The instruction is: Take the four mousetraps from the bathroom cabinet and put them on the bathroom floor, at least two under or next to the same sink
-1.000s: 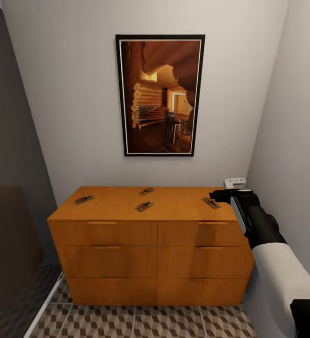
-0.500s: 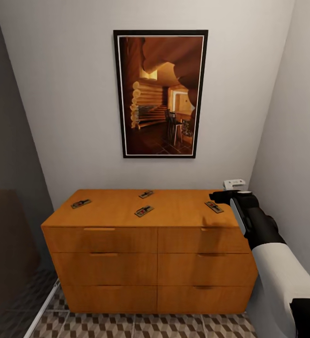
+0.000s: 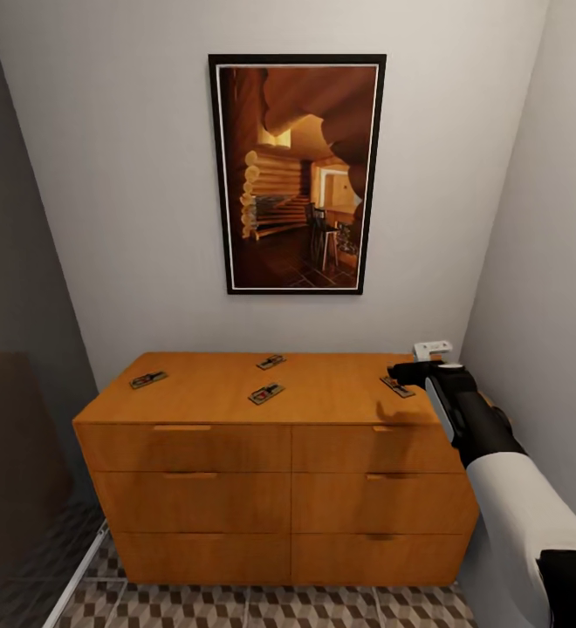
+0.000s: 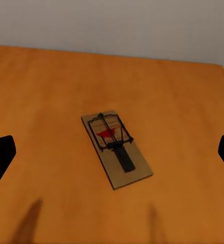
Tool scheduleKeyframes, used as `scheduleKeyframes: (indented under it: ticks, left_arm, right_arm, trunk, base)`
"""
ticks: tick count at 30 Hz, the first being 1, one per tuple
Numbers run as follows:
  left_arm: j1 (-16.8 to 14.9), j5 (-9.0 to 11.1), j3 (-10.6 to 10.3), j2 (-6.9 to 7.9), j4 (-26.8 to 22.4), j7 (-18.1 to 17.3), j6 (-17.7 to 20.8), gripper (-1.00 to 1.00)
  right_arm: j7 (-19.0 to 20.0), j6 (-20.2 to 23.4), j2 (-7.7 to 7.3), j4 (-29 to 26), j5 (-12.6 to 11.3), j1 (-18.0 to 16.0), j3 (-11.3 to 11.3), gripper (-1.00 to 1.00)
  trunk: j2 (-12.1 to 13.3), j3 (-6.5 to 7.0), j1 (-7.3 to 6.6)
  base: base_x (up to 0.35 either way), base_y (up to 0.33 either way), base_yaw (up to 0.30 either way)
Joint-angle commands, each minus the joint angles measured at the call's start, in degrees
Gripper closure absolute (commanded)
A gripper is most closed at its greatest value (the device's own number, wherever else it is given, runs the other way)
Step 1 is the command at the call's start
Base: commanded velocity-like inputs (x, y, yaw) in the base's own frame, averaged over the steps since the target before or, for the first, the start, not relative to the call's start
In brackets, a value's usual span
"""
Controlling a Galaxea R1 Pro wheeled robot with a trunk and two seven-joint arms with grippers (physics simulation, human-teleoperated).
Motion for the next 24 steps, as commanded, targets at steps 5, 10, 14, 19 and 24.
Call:
scheduleKeyframes:
  ticks: [5, 10, 14, 19, 24]
  left_arm:
    - [0.01, 0.03, 0.12, -0.01, -0.06, 0.02, -0.13, -1.00]
    - [0.01, 0.02, 0.12, -0.01, -0.06, 0.02, -0.10, -1.00]
    - [0.01, 0.03, 0.12, -0.01, -0.06, 0.02, -0.08, -1.00]
    - [0.01, 0.03, 0.12, -0.01, -0.06, 0.02, -0.07, -1.00]
    - [0.01, 0.03, 0.12, -0.01, -0.06, 0.02, -0.08, -1.00]
  right_arm:
    - [0.32, -1.32, -0.19, 1.95, 0.46, -0.03, -0.04, -1.00]
    - [0.38, -2.82, -0.77, 3.57, 0.46, -0.03, -0.01, -1.00]
    - [0.40, -3.06, -0.88, 4.22, 0.44, -0.03, -0.04, -1.00]
    - [0.41, -3.16, -0.93, 4.56, 0.38, -0.03, -0.01, -1.00]
    - [0.47, -3.17, -0.91, 4.69, 0.37, -0.03, 0.01, -1.00]
  trunk:
    - [-0.03, -0.05, 0.00]
    - [-0.03, -0.05, 0.00]
    - [-0.03, -0.05, 0.00]
    - [-0.03, -0.05, 0.00]
    - [-0.03, -0.05, 0.00]
  base:
    - [0.004, -0.002, 0.000]
    - [0.000, 0.000, 0.000]
    - [0.000, 0.000, 0.000]
    - [0.000, 0.000, 0.000]
    - [0.000, 0.000, 0.000]
